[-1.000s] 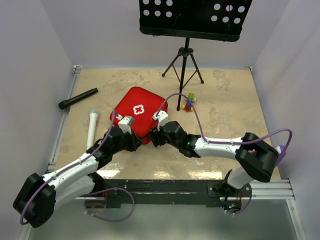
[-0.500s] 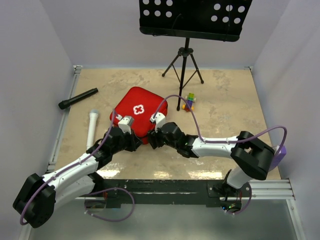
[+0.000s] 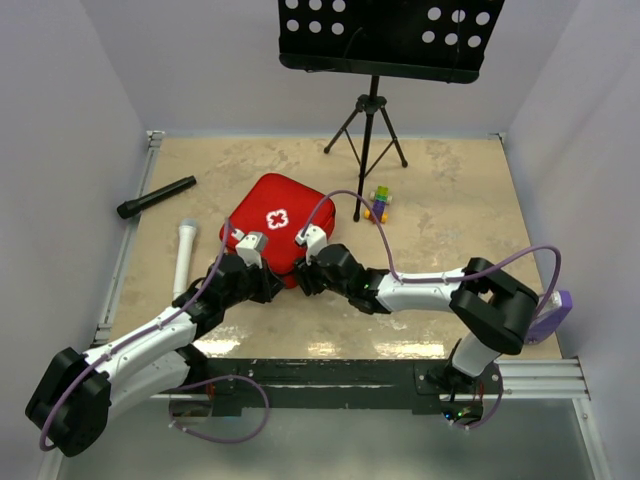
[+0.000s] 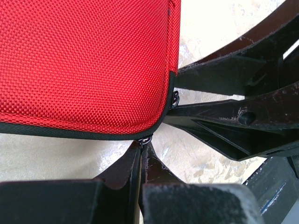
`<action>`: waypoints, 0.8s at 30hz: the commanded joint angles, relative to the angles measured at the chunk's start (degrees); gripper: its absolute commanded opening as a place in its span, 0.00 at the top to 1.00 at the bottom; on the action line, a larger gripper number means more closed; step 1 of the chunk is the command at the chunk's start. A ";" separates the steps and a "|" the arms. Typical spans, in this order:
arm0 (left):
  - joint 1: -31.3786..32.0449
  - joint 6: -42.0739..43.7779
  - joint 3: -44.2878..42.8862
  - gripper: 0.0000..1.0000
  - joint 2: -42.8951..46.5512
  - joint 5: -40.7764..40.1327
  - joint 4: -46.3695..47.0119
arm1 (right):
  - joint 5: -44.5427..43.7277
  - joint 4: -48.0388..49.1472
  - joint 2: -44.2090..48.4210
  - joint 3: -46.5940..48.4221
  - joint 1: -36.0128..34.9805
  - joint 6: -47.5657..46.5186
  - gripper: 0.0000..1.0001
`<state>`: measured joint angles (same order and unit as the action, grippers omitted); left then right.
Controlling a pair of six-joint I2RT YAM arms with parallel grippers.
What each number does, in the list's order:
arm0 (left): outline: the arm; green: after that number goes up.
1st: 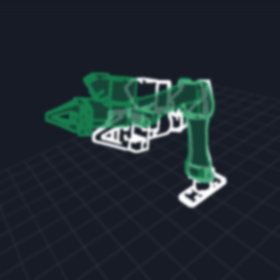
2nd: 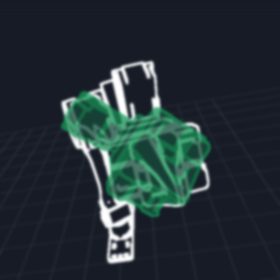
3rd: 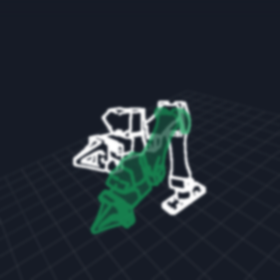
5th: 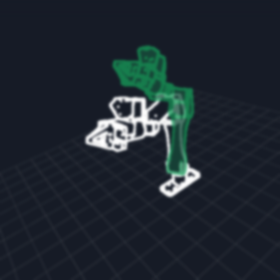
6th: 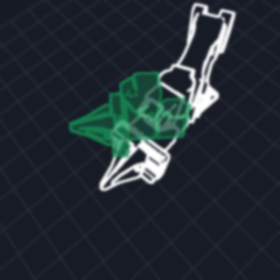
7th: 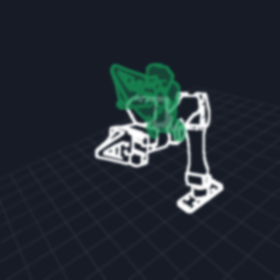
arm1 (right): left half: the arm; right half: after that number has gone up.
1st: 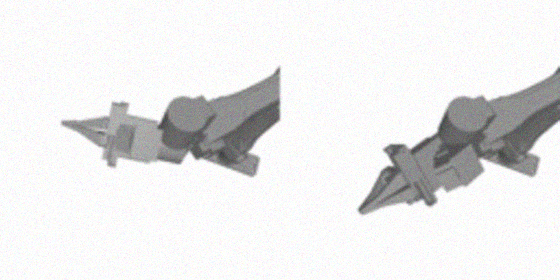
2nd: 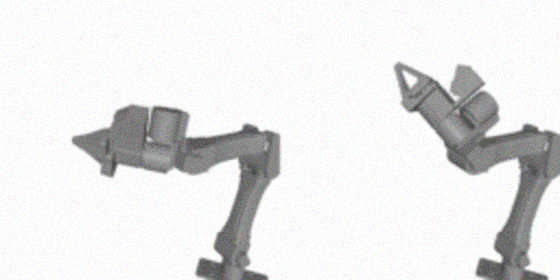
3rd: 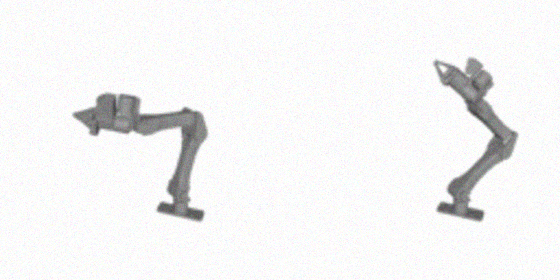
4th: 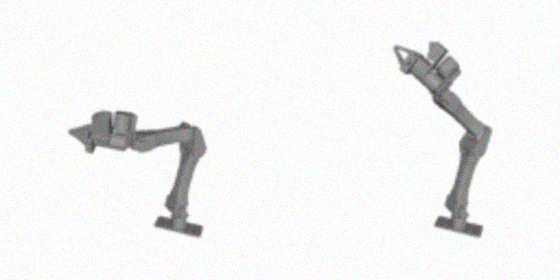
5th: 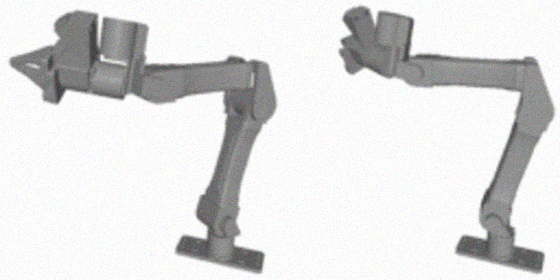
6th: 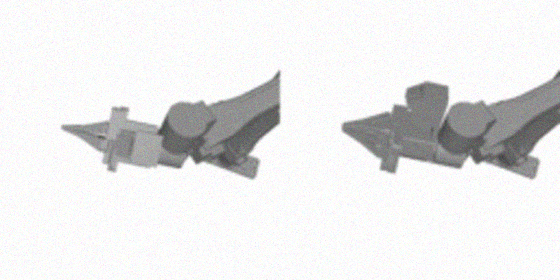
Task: Organize the medicine kit
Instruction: Zip the medicine box at the center of the board.
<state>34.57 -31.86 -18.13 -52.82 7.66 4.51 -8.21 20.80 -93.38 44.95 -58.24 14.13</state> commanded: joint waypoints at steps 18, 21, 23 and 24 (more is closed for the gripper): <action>0.24 0.48 -0.24 1.00 0.61 -0.19 1.20 | -1.73 3.11 1.36 1.37 -0.47 -1.56 1.00; 0.24 0.48 -0.33 1.00 0.52 -0.28 0.85 | -1.28 3.02 2.24 0.67 -0.47 -2.53 1.00; 0.24 0.48 -0.41 1.00 0.61 -0.45 0.85 | -1.46 2.93 2.85 0.40 -0.47 -3.14 1.00; 0.15 0.48 -0.33 1.00 0.52 -0.45 0.85 | -1.29 3.02 3.20 0.14 -0.47 -3.49 1.00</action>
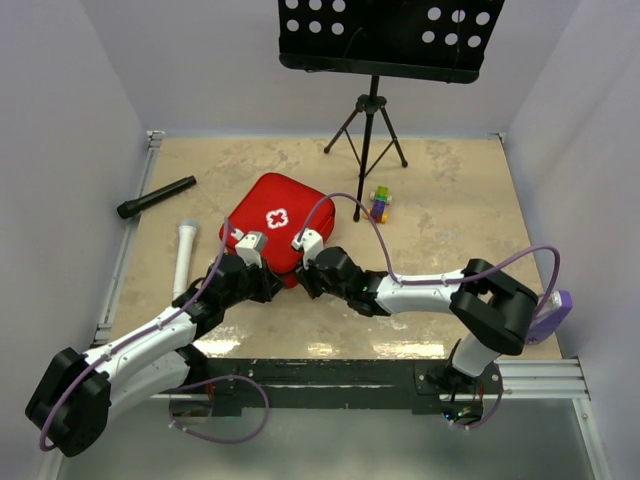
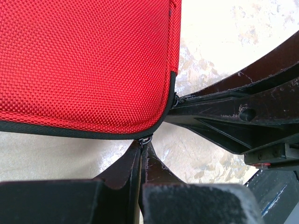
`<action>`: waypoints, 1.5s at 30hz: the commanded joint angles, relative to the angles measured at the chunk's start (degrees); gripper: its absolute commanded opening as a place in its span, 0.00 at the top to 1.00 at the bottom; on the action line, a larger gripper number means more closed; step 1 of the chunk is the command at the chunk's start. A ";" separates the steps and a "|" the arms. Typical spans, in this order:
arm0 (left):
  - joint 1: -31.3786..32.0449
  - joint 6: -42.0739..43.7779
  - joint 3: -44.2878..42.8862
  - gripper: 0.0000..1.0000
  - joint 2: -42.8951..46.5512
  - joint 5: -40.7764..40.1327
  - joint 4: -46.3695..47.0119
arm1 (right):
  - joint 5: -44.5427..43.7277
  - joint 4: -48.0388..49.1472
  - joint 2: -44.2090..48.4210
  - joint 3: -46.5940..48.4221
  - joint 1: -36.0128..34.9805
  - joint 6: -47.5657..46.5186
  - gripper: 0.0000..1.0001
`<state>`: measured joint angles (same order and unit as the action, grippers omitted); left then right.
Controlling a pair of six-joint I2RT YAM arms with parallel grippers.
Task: Organize the medicine kit
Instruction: Zip the medicine box at the center of the board.
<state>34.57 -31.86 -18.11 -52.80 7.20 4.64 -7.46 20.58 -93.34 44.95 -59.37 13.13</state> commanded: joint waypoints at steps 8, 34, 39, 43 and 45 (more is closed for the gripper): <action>0.15 0.39 -0.61 1.00 -1.08 0.01 1.16 | 0.43 5.08 4.84 -0.30 -1.00 -5.39 1.00; 0.76 0.39 -0.35 1.00 -2.31 0.62 2.56 | 6.32 3.86 -2.55 9.10 -10.06 -15.50 1.00; 0.85 0.57 -0.35 1.00 -1.44 0.01 1.77 | 1.59 3.33 -1.32 7.70 -10.06 -11.57 1.00; 0.85 0.57 -0.44 1.00 -0.38 -0.61 1.42 | -7.37 4.29 2.37 4.01 -9.62 -6.46 0.63; 0.77 0.66 -0.61 1.00 -0.29 -0.70 1.07 | -10.19 4.73 3.25 2.69 -8.92 -4.61 0.54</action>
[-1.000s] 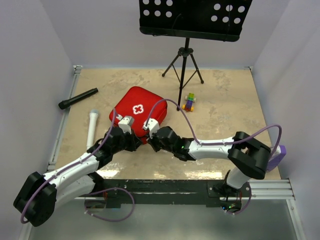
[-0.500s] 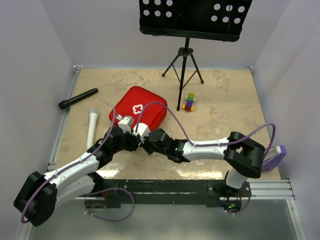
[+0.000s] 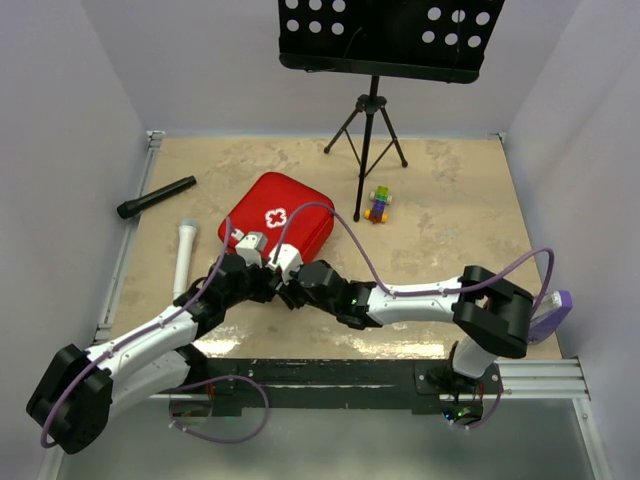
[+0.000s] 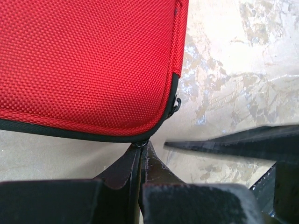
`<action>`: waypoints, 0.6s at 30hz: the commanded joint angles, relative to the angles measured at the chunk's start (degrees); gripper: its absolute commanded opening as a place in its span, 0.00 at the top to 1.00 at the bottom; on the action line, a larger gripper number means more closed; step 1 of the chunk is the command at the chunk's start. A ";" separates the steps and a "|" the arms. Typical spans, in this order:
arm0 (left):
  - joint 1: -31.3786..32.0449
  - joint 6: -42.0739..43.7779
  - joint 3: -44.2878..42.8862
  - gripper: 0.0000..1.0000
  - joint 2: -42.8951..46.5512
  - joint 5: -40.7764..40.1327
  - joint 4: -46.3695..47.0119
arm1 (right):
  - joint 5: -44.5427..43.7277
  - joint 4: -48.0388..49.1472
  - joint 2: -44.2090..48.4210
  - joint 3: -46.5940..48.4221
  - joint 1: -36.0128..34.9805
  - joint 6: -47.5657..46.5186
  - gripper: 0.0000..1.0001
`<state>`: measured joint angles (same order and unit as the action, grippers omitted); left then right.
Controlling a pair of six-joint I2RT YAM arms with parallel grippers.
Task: Organize the medicine kit
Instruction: Zip the medicine box at the center of the board.
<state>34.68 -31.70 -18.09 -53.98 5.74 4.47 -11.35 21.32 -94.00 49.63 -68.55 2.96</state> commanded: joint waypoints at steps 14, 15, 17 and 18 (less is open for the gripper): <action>0.66 0.77 -0.98 1.00 1.33 0.24 0.01 | -9.30 6.98 3.82 -6.30 5.97 9.78 0.46; 0.66 0.85 -0.99 1.00 1.16 0.24 0.01 | -9.30 7.15 3.47 -6.21 6.06 9.52 0.46; 0.66 0.77 -1.16 1.00 0.98 0.41 0.01 | -8.95 7.50 3.12 -6.03 6.33 9.52 0.46; 0.74 0.77 -1.16 1.00 1.06 0.41 -0.07 | -8.51 7.94 3.12 -5.95 6.41 9.52 0.46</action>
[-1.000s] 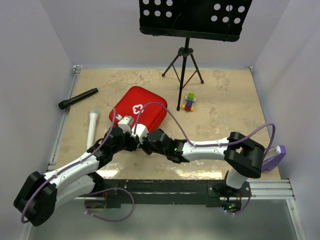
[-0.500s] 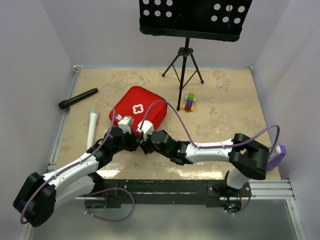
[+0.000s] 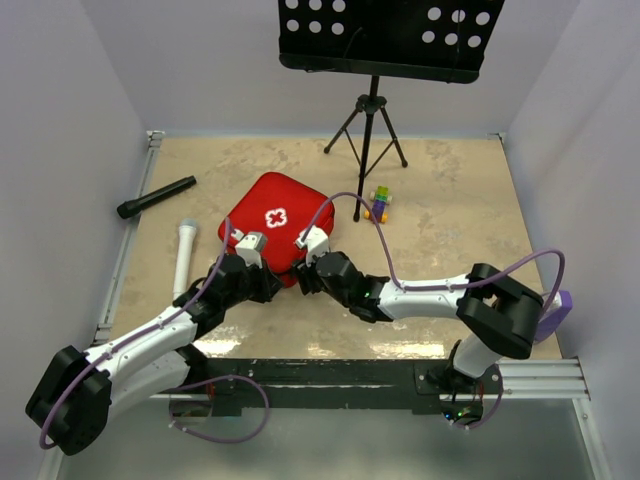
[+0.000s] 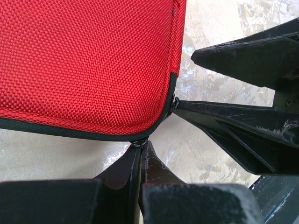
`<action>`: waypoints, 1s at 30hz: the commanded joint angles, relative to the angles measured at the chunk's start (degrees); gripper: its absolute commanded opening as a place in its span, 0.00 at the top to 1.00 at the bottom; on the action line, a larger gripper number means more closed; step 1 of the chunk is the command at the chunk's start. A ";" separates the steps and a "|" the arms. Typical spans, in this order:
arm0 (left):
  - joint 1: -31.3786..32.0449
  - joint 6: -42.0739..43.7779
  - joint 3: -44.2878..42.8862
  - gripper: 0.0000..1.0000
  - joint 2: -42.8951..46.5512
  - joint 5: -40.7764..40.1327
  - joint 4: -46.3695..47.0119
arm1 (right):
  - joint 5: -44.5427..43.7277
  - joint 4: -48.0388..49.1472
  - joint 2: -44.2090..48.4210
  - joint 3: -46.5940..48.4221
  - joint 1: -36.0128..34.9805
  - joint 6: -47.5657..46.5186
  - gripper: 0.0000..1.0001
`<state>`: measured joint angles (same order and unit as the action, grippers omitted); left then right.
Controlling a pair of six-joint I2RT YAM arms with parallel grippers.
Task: Organize the medicine kit
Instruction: Zip the medicine box at the center of the board.
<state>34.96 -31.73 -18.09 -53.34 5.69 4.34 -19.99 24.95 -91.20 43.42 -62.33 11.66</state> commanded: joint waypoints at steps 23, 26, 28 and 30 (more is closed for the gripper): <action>0.37 0.96 -0.99 1.00 -0.01 0.99 0.85 | 4.08 4.40 1.38 -0.18 0.01 5.13 0.43; 0.46 0.88 -0.99 1.00 0.17 0.99 0.67 | 4.60 4.76 -0.29 0.26 0.10 5.04 0.45; 0.46 0.88 -0.81 1.00 0.17 0.90 0.67 | 4.87 4.93 -1.17 0.52 0.10 4.95 0.45; 0.37 0.88 -0.81 1.00 0.17 0.99 0.76 | 5.05 5.37 -1.35 0.61 0.01 4.86 0.45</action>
<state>34.96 -31.70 -18.11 -53.47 5.72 4.23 -15.70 27.73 -92.58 41.67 -62.28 16.01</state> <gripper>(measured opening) 0.020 0.551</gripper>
